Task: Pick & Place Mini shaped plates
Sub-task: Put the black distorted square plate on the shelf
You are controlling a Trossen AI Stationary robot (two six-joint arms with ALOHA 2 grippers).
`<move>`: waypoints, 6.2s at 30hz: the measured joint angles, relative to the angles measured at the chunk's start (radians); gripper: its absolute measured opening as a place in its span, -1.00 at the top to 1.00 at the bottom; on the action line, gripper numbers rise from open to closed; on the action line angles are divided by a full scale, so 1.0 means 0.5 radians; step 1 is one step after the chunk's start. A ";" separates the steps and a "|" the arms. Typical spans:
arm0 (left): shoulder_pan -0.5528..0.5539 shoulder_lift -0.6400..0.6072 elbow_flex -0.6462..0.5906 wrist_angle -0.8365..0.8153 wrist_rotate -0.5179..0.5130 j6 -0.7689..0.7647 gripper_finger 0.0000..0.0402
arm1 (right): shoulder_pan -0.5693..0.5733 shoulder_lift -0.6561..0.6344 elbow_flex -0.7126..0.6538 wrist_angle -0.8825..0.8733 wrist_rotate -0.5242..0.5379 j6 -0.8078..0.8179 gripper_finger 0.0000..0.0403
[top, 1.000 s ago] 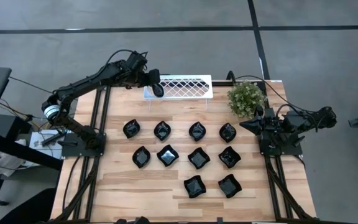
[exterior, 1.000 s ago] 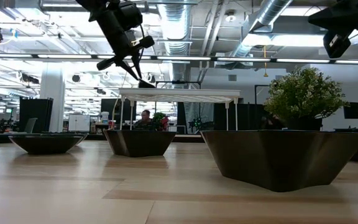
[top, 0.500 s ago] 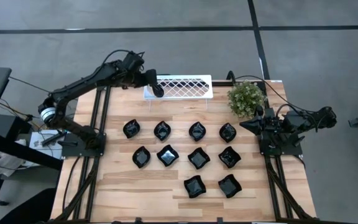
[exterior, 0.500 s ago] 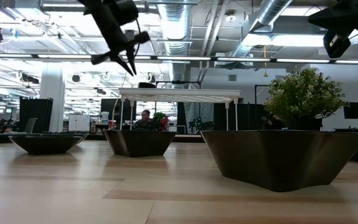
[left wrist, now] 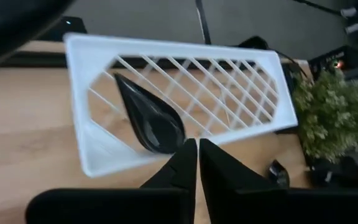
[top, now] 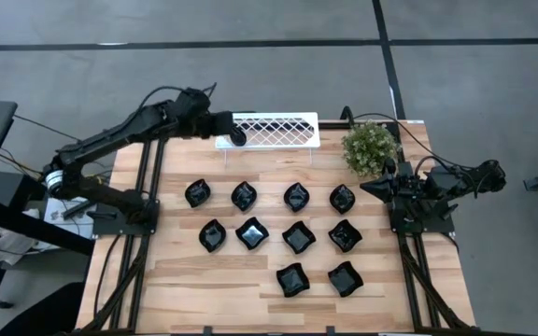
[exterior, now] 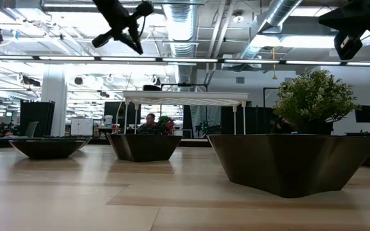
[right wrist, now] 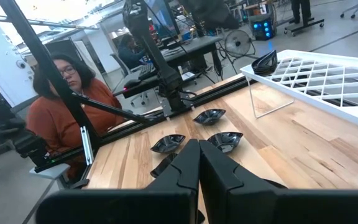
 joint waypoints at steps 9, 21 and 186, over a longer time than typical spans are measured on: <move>-0.422 0.054 0.000 0.078 -0.371 -0.268 0.96 | 0.000 0.000 0.000 0.003 0.000 0.000 1.00; -0.847 0.171 -0.138 0.343 -0.529 -0.547 0.95 | 0.000 0.000 0.000 0.007 -0.045 0.003 1.00; -0.899 0.410 -0.315 0.776 0.181 -0.024 0.98 | -0.030 0.001 0.000 -0.068 0.098 0.001 1.00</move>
